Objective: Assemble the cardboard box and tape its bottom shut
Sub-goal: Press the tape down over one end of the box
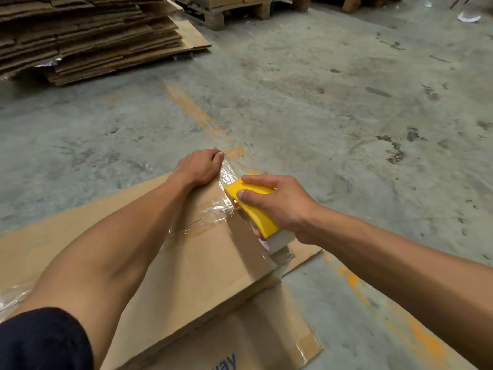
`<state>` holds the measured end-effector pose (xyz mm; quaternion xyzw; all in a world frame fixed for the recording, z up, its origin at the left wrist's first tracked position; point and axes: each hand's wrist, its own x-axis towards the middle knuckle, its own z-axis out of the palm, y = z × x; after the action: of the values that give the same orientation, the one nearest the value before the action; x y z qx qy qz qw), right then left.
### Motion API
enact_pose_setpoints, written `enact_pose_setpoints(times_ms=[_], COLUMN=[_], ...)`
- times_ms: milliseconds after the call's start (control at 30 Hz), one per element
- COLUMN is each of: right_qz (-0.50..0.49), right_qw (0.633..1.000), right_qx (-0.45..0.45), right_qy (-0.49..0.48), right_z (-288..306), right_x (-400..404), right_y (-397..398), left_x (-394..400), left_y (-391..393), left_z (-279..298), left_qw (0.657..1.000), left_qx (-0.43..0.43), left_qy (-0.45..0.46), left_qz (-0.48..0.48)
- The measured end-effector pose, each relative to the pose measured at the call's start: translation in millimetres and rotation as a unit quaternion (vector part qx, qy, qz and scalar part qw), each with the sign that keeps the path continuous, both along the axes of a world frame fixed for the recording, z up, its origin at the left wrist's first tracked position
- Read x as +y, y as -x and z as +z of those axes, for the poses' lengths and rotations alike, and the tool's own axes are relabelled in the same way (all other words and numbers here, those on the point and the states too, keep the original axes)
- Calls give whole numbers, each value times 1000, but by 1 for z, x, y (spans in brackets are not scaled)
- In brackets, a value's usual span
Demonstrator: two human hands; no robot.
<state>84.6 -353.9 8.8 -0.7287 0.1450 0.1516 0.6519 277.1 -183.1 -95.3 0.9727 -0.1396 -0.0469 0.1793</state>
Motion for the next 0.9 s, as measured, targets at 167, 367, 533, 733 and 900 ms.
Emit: enact_pose_setpoints(times_ms=[167,367,533,733,900], right_qz=[16,15,-14,-27,-30], right_qw=[1000,999,999,999,999], right_qx=[16,47,31,20,29], right_qy=[-15,5,0,17,1], right_z=[8,12,15,-2,-15], right_x=[-28,-50,-57,-49,-48], right_y=[49,128,157,165,169], left_x=[2,3,3,-1,-9], left_y=[-2,-4,-4,0,23], left_z=[-2,0,0,-1,13], left_qw=[1000,1000,999,999,992], left_qx=[-5,14,34,0,-121], left_qy=[6,11,20,39,-8], left_qz=[-7,-5,-18,-31,-47])
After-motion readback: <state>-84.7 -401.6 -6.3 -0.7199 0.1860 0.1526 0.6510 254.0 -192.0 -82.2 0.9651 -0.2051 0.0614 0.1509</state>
